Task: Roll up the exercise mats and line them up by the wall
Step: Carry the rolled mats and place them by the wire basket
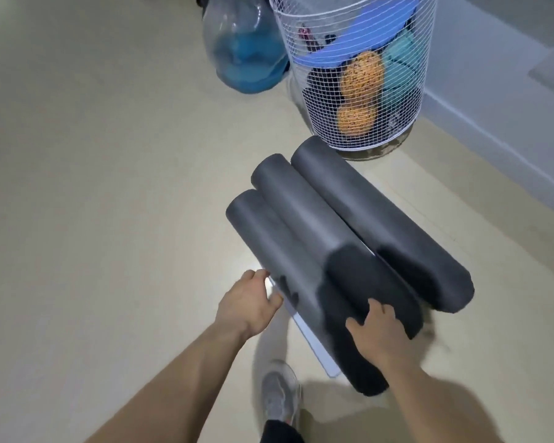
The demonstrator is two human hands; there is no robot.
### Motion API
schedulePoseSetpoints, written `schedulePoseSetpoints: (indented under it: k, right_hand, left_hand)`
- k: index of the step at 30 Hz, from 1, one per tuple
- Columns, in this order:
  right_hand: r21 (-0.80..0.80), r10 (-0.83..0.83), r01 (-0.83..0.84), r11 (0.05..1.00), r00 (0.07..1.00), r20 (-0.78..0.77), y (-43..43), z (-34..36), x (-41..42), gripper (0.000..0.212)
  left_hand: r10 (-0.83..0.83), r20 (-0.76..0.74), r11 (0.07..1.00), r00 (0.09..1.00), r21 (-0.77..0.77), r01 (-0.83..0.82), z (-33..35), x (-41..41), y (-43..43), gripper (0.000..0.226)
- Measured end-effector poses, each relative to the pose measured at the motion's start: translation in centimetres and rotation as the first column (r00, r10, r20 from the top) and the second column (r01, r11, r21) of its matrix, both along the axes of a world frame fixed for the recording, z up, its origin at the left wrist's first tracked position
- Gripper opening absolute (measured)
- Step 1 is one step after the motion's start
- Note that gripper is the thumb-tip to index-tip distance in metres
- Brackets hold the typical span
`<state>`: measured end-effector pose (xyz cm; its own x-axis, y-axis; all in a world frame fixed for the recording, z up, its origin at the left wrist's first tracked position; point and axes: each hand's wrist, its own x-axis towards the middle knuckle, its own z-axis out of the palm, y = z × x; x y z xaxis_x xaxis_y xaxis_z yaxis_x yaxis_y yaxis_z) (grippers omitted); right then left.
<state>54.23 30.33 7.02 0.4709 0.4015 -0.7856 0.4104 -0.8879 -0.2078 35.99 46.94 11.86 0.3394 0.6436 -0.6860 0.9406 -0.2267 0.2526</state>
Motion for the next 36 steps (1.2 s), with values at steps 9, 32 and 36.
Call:
schedulePoseSetpoints:
  k: [9, 32, 36]
  right_hand:
    - [-0.109, -0.379, 0.378, 0.919, 0.925, 0.017, 1.3, -7.8, -5.8, 0.072]
    - [0.578, -0.959, 0.806, 0.13, -0.047, 0.28, -6.0, -24.0, -14.0, 0.103]
    - [0.624, -0.976, 0.781, 0.018, -0.123, 0.182, -5.4, -24.3, -14.0, 0.109]
  left_hand:
    - [-0.183, -0.083, 0.983, 0.98, 0.01, 0.185, -9.1, 0.0, 10.5, 0.053]
    - [0.019, 0.475, 0.856, 0.88, 0.447, -0.26, -27.7, 1.4, 19.7, 0.12]
    - [0.267, 0.617, 0.926, 0.74, 0.048, -0.375, -27.8, 0.0, 21.8, 0.115]
